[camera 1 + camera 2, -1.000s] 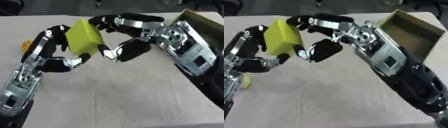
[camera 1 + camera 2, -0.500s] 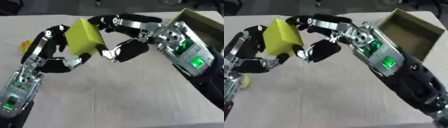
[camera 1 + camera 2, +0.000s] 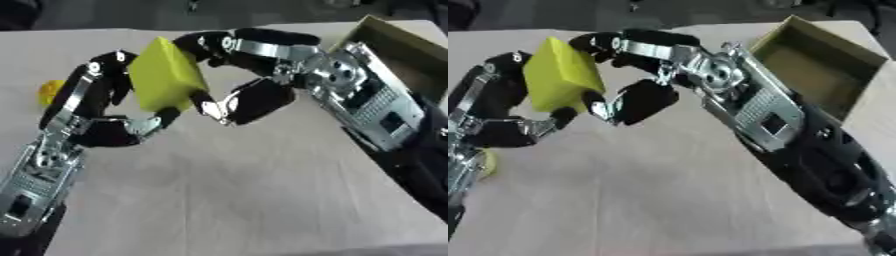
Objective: Pick up the objects with one hand, pass them to the other hand, and then place them into the box on the other side of the table.
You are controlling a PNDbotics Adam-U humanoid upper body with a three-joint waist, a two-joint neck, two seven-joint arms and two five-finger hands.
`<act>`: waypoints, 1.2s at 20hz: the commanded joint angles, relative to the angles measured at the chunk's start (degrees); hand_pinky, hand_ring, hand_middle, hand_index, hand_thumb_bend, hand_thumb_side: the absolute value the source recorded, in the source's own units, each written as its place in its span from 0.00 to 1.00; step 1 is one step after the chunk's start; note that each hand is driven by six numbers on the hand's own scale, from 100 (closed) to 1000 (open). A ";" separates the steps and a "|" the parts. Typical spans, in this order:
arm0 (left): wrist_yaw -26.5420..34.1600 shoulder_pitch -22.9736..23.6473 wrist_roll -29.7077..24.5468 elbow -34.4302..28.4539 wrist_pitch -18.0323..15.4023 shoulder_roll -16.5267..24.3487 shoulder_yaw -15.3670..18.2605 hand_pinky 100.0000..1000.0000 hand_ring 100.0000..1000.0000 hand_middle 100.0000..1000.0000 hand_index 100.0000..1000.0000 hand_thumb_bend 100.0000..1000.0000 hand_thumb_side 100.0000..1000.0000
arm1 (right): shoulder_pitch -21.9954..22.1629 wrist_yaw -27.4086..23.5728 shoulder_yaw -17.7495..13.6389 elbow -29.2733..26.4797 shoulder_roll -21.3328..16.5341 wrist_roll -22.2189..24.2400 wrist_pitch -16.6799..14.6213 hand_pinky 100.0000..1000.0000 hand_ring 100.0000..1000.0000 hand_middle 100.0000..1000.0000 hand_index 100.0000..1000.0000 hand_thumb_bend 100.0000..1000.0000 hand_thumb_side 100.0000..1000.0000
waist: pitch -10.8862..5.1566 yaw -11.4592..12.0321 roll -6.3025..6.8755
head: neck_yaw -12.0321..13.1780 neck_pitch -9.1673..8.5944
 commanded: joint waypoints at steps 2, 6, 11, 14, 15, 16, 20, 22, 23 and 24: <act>0.69 -1.29 0.42 -1.12 -0.23 0.30 0.12 0.33 0.32 0.00 0.08 0.13 0.00 | -0.81 0.29 0.24 -0.57 -0.16 0.48 0.38 1.00 1.00 0.94 1.00 0.00 0.09 | -0.76 0.13 0.16 | -0.22 0.16; 0.71 -1.39 0.46 -1.22 -0.35 0.18 0.04 0.33 0.31 0.00 0.07 0.13 0.00 | -0.87 0.72 0.43 -0.57 -0.11 0.73 0.63 1.00 1.00 0.92 1.00 0.00 0.10 | -0.75 0.15 0.14 | -0.32 0.17; 0.48 -1.55 0.22 -1.38 -0.34 0.20 -0.08 0.34 0.31 0.00 0.07 0.11 0.00 | -1.02 1.28 0.83 -0.57 -0.03 1.38 0.93 1.00 1.00 0.90 1.00 0.00 0.10 | -0.77 0.29 0.19 | -0.41 0.21; 0.49 -1.58 0.20 -1.42 -0.33 0.16 -0.12 0.34 0.31 0.00 0.06 0.10 0.00 | -1.03 1.54 0.98 -0.57 0.01 1.76 1.31 1.00 1.00 0.89 1.00 0.00 0.11 | -0.75 0.35 0.18 | -0.50 0.17; 0.50 -1.59 0.20 -1.42 -0.32 0.15 -0.14 0.34 0.31 0.00 0.06 0.10 0.00 | -1.03 1.62 1.00 -0.57 0.03 1.82 1.46 1.00 1.00 0.89 1.00 0.00 0.11 | -0.74 0.36 0.16 | -0.53 0.17; 0.52 -1.61 0.21 -1.40 -0.31 0.14 -0.15 0.34 0.31 0.00 0.06 0.10 0.00 | -1.03 1.70 1.01 -0.57 0.05 1.87 1.59 1.00 1.00 0.88 1.00 0.00 0.11 | -0.72 0.36 0.14 | -0.54 0.18; 0.61 -1.61 0.20 -1.35 -0.34 0.10 -0.19 0.34 0.31 0.00 0.06 0.09 0.00 | -1.09 1.97 1.09 -0.57 0.14 2.01 2.23 1.00 1.00 0.83 0.99 0.00 0.11 | -0.63 0.41 0.15 | -0.59 0.17; 0.59 -1.58 0.21 -1.43 -0.38 0.09 -0.17 0.34 0.31 0.00 0.06 0.09 0.00 | -1.13 2.02 1.14 -0.57 0.17 2.03 2.54 1.00 1.00 0.80 0.97 0.00 0.12 | -0.61 0.41 0.17 | -0.64 0.16; 0.57 -1.56 0.20 -1.47 -0.40 0.08 -0.17 0.34 0.31 0.00 0.06 0.09 0.00 | -1.14 2.03 1.16 -0.57 0.18 2.02 2.71 1.00 1.00 0.79 0.96 0.00 0.12 | -0.61 0.39 0.18 | -0.68 0.15; 0.55 -1.54 0.18 -1.51 -0.41 0.07 -0.17 0.34 0.31 0.00 0.06 0.09 0.00 | -1.16 2.03 1.19 -0.57 0.19 2.02 2.85 1.00 1.00 0.77 0.95 0.00 0.12 | -0.60 0.38 0.19 | -0.72 0.16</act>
